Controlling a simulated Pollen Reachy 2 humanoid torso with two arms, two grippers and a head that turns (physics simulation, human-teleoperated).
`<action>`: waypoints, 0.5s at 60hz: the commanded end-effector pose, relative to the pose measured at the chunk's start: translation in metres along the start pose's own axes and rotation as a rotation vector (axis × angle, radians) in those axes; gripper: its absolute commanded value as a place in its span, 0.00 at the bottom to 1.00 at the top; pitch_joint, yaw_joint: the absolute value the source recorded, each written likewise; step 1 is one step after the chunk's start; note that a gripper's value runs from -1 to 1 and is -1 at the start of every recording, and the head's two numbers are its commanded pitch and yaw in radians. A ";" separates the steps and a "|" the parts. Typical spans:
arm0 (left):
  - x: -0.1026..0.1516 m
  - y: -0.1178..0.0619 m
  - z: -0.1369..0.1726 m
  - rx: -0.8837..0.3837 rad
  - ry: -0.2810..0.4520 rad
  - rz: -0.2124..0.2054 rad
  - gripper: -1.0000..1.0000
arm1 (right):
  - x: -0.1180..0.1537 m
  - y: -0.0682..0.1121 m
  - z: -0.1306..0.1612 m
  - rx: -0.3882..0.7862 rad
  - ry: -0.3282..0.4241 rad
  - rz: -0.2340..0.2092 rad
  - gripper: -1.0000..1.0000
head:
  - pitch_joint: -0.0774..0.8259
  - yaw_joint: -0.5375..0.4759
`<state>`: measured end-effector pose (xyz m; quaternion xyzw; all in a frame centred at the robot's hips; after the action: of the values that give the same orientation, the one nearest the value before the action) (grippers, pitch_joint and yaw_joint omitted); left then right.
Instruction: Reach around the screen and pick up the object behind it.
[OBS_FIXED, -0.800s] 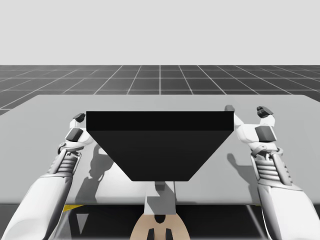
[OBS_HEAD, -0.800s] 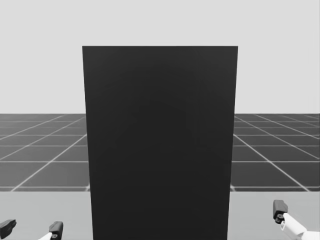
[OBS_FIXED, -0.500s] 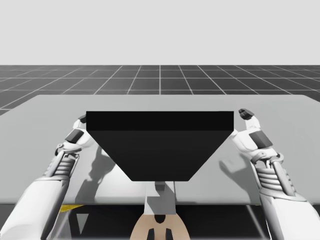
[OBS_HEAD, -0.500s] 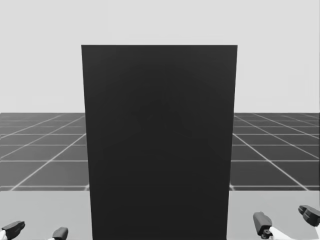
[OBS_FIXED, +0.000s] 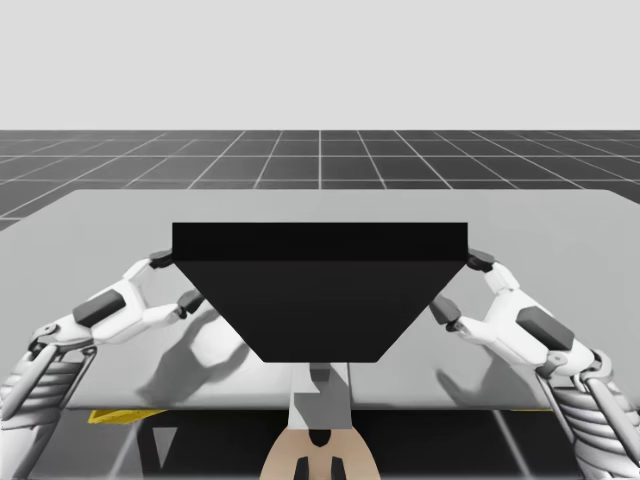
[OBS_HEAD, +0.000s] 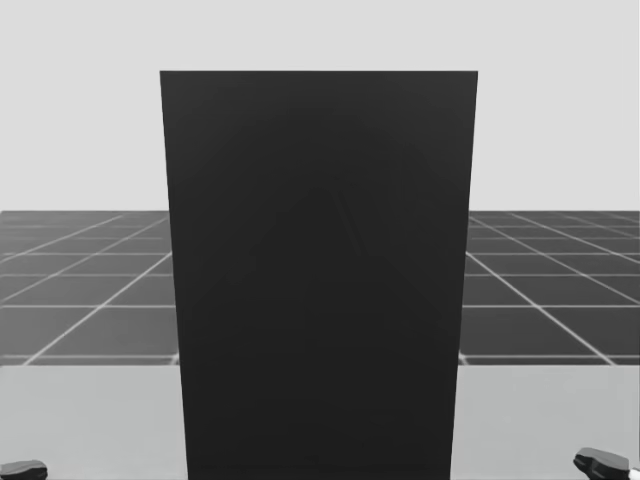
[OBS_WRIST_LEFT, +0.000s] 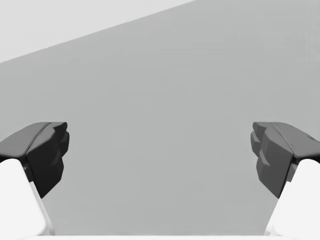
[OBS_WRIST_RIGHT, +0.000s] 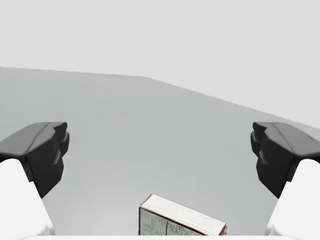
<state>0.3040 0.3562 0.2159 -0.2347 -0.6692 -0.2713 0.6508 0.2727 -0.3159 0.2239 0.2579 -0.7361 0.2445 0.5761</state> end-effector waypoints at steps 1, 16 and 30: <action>0.004 0.001 0.025 -0.113 0.038 -0.058 0.00 | -0.005 0.006 0.023 0.087 0.020 0.009 0.00 | 0.13 0.53; -0.002 0.000 0.036 -0.192 0.084 -0.090 0.00 | -0.009 0.004 0.044 0.134 0.031 0.032 0.00 | 0.16 0.51; -0.006 0.000 0.036 -0.187 0.093 -0.084 0.00 | -0.034 -0.015 0.058 0.109 0.065 0.044 0.00 | 0.20 0.47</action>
<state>0.2784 0.3799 0.2116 -0.2457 -0.6290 -0.3614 0.6430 0.2442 -0.3503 0.1926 0.2710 -0.7100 0.3052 0.5739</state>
